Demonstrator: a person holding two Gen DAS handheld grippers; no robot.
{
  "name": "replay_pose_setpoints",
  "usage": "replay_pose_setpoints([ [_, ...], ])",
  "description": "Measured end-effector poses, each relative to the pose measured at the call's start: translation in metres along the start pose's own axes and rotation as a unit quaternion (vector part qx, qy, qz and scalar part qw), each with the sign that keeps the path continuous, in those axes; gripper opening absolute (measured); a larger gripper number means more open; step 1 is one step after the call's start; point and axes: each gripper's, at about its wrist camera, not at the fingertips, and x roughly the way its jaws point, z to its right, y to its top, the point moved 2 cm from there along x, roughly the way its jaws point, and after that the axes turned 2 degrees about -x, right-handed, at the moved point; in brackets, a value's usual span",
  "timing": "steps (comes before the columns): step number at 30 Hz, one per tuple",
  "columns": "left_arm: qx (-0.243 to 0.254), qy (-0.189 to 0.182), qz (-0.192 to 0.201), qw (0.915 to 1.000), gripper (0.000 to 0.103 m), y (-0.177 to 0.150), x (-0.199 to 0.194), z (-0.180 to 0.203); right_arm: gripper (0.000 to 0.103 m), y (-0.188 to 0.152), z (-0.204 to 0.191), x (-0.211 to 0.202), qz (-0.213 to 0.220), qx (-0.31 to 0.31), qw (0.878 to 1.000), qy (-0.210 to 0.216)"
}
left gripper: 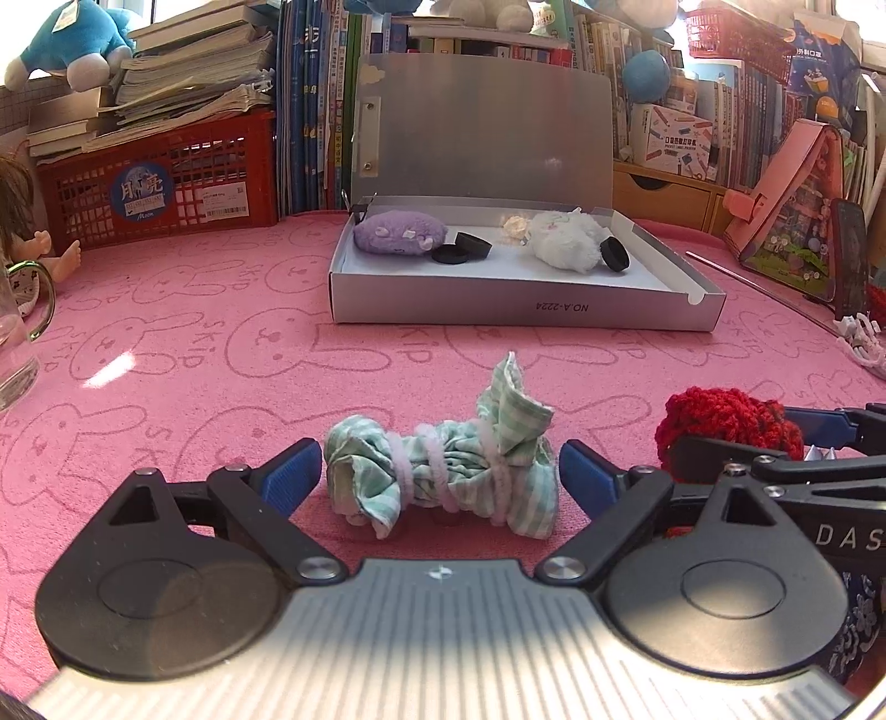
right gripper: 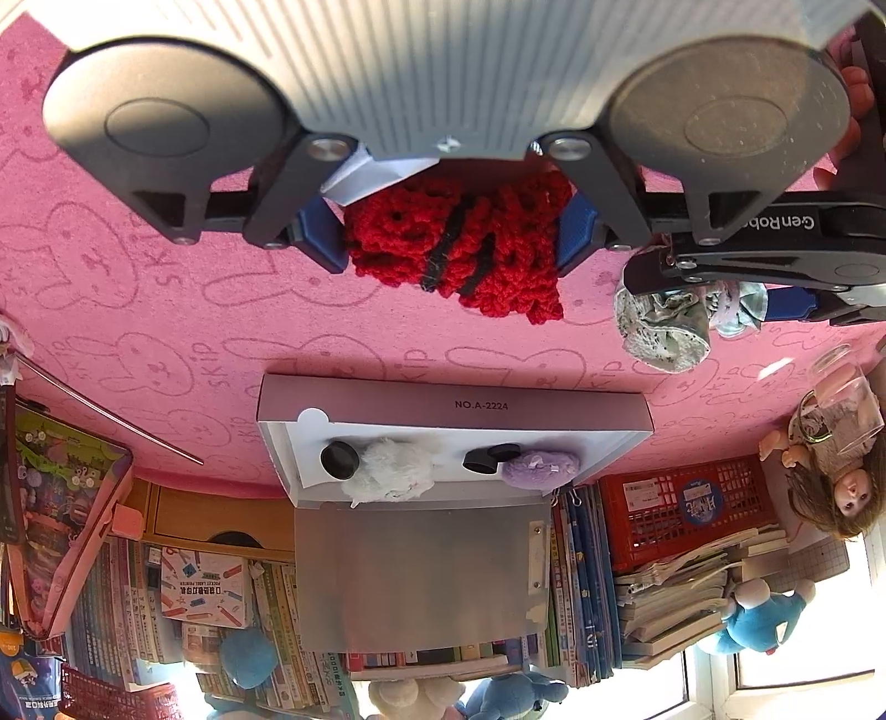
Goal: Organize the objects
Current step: 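Close left gripper on striped cloth bundle while right gripper grasps red knitted pouch, then carry striped bundle and red pouch with both grippers into the box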
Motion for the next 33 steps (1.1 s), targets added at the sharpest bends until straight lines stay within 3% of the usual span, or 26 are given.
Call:
replay_pose_setpoints([
  [7, 0.023, 0.0, 0.008, 0.9997, 0.084, 0.0, -0.003, 0.009, 0.076, 0.003, 0.002, 0.001, -0.004, 0.011, 1.0, 0.005],
  [13, 0.007, -0.001, 0.017, 0.9998, 0.073, 0.001, -0.009, 0.006, 0.075, 0.004, 0.003, 0.0, -0.004, 0.012, 1.0, 0.007],
  [33, 0.011, -0.012, 0.043, 0.999, 0.072, 0.031, -0.018, 0.011, 0.073, 0.028, 0.02, -0.006, 0.016, 0.037, 0.999, 0.005],
])
